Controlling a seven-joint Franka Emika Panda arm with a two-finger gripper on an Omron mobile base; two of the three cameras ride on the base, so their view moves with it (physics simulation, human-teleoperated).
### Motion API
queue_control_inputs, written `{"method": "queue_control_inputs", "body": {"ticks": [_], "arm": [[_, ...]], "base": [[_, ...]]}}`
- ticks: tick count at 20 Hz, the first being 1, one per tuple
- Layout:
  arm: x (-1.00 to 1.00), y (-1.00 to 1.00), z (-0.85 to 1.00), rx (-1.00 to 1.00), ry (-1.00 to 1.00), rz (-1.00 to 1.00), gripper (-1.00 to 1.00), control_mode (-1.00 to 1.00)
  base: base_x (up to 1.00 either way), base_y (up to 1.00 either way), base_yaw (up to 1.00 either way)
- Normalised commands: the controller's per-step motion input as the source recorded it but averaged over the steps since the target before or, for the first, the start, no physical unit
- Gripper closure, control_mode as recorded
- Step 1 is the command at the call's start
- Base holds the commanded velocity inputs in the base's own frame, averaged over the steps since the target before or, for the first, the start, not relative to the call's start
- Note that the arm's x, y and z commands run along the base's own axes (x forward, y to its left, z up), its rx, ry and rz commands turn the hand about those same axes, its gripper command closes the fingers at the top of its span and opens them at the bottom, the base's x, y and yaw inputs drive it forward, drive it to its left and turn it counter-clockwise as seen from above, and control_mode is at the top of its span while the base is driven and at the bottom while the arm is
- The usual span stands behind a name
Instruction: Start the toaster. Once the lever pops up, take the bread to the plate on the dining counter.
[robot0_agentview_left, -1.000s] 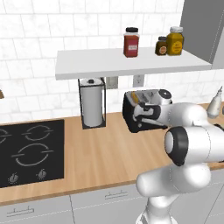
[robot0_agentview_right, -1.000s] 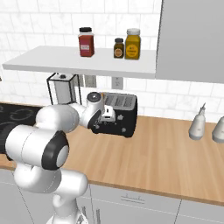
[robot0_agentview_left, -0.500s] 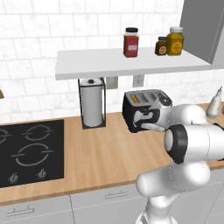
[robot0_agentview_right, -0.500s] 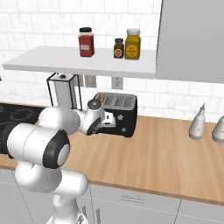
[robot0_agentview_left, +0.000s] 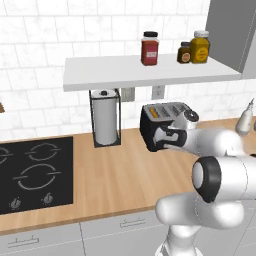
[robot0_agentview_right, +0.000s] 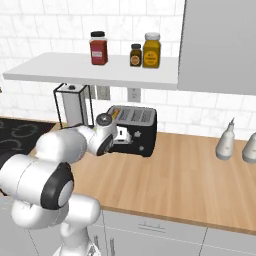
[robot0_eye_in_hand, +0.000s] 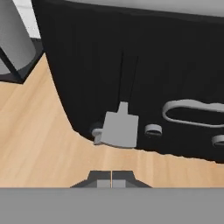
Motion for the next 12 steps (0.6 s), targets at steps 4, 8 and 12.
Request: {"method": "queue_control_inputs", "body": {"ticks": [4,8,12], "arm": [[-0.24,0.0,1.0,-0.03,-0.01,0.04,1.0,-1.0],[-0.03,0.0,0.97,-0.08,0.0,0.01,1.0,-1.0],[0.0,0.0,0.54,-0.02,-0.01,0.0,1.0,-1.0]], "base": [[0.0,0.0,0.0],[0.0,0.0,0.0],[0.0,0.0,0.0]]}}
